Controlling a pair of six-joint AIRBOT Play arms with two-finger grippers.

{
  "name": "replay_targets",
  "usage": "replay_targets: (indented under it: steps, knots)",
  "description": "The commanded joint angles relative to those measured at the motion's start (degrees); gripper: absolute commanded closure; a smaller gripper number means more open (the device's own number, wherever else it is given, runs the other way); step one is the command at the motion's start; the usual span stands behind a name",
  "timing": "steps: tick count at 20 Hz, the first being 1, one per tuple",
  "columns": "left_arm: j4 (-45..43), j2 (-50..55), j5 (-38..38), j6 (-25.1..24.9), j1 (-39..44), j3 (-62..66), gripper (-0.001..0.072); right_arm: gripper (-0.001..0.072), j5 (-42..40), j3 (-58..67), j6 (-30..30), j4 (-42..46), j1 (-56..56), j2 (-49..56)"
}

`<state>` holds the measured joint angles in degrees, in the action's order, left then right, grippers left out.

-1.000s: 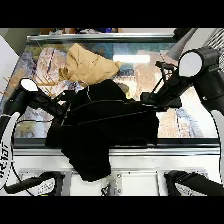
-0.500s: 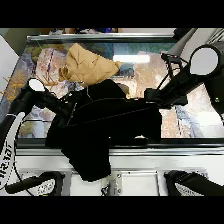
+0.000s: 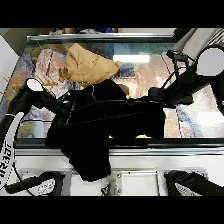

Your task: Fold the clothes and pants, and hang the long-sleeved shirts on hangers.

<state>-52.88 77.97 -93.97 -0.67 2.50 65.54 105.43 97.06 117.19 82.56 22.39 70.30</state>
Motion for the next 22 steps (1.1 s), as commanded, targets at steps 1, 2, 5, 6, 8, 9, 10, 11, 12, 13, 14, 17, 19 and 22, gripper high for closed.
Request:
replay_targets:
  steps: [1, 2, 5, 6, 8, 9, 10, 11, 12, 13, 14, 17, 19, 22]
  knots:
    - [0.5, 0.0, 2.9, 0.0, 2.1, 0.0, 0.0691, 0.0693, 0.0, 0.0, 0.3, -2.1, 1.2, -0.3]
    - [0.5, 0.0, 3.6, 0.0, 2.7, 0.0, 0.0691, 0.0693, -0.2, 0.0, 0.3, -2.2, 2.2, -0.3]
    - [0.5, 0.0, 4.8, 0.0, 4.0, 0.0, 0.0691, 0.0694, -3.1, 0.0, 0.6, -2.2, 6.0, -0.1]
    - [0.5, 0.0, 5.0, 0.0, 4.2, 0.0, 0.0691, 0.0693, -4.6, 0.0, 1.0, -2.2, 7.1, 0.0]
    - [0.5, 0.0, 5.0, 0.0, 4.2, 0.0, 0.0691, 0.0693, -7.8, 0.0, 1.3, -2.2, 9.2, 0.3]
    - [0.5, 0.0, 5.0, 0.0, 4.2, 0.0, 0.0691, 0.0693, -8.7, 0.0, 1.3, -2.2, 9.7, 0.6]
    - [0.5, 0.0, 4.7, 0.0, 4.2, 0.0, 0.0691, 0.0693, -9.0, 0.0, 1.3, -1.9, 9.9, 0.9]
    - [0.5, 0.0, 4.1, 0.0, 4.2, 0.0, 0.0690, 0.0694, -8.8, 0.0, 1.3, -0.9, 9.9, 1.1]
    - [0.4, 0.0, 3.5, 0.0, 4.2, 0.0, 0.0691, 0.0694, -8.3, 0.0, 1.3, 1.6, 9.9, 1.1]
    - [0.4, 0.0, 2.8, 0.0, 4.2, 0.0, 0.0691, 0.0693, -8.2, 0.0, 1.3, 3.9, 9.9, 1.0]
    - [0.4, 0.0, 2.4, 0.0, 4.2, 0.0, 0.0691, 0.0693, -8.1, 0.0, 1.3, 4.8, 9.9, 1.1]
    - [0.4, 0.0, 2.4, 0.0, 4.2, 0.0, 0.0691, 0.0694, -9.2, 0.1, -0.3, 5.5, 9.9, 1.0]
    - [0.4, 0.0, 2.0, 0.0, 4.2, 0.0, 0.0691, 0.0693, -7.5, 0.1, -0.2, 9.9, 9.8, 1.0]
    - [0.4, 0.0, 1.4, 0.0, 4.2, 0.0, 0.0690, 0.0693, -3.4, 0.1, -0.3, 17.3, 9.8, 1.0]
